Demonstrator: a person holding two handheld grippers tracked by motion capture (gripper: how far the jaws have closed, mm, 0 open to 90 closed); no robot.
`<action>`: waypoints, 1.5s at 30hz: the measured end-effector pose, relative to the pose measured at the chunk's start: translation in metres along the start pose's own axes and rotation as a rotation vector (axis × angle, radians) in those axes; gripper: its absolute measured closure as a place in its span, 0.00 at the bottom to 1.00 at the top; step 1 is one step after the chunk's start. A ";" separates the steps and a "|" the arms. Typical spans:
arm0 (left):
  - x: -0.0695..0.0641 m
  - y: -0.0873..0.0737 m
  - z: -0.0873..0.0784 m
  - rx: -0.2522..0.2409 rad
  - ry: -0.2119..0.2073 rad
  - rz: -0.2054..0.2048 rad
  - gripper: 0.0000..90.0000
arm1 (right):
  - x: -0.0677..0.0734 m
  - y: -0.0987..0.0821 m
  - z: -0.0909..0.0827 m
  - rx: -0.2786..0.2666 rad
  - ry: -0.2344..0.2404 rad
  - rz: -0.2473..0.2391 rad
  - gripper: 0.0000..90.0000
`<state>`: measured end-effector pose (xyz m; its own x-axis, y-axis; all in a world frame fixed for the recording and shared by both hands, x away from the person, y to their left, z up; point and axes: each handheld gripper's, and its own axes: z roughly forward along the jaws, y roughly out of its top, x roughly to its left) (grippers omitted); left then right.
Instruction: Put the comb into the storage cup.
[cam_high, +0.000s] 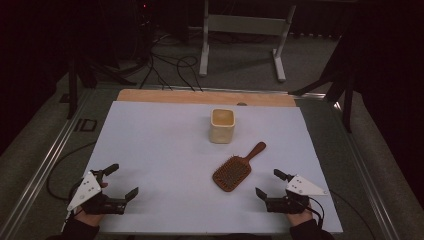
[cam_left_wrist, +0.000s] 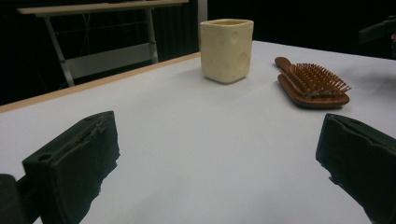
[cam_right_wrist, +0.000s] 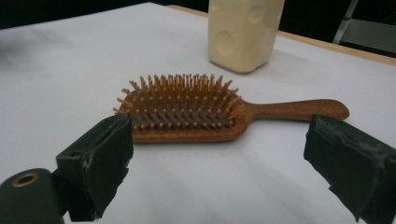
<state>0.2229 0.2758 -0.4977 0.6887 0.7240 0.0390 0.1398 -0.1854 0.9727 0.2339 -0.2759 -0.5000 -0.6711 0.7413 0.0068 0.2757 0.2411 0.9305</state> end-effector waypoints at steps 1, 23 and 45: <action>0.000 0.000 0.000 0.003 0.001 0.003 0.00 | 0.000 0.001 -0.001 -0.005 -0.003 0.001 0.09; -0.002 0.003 0.004 0.000 -0.015 0.013 0.00 | 0.010 0.004 0.000 0.071 0.069 -0.041 0.09; -0.002 0.003 -0.003 -0.005 0.001 0.020 0.00 | 0.016 0.050 -0.014 0.049 0.101 -0.088 0.09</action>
<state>0.2196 0.2758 -0.4939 0.6904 0.7210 0.0592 0.1220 -0.1968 0.9728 0.2277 -0.2609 -0.4488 -0.7596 0.6495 -0.0347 0.2444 0.3344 0.9102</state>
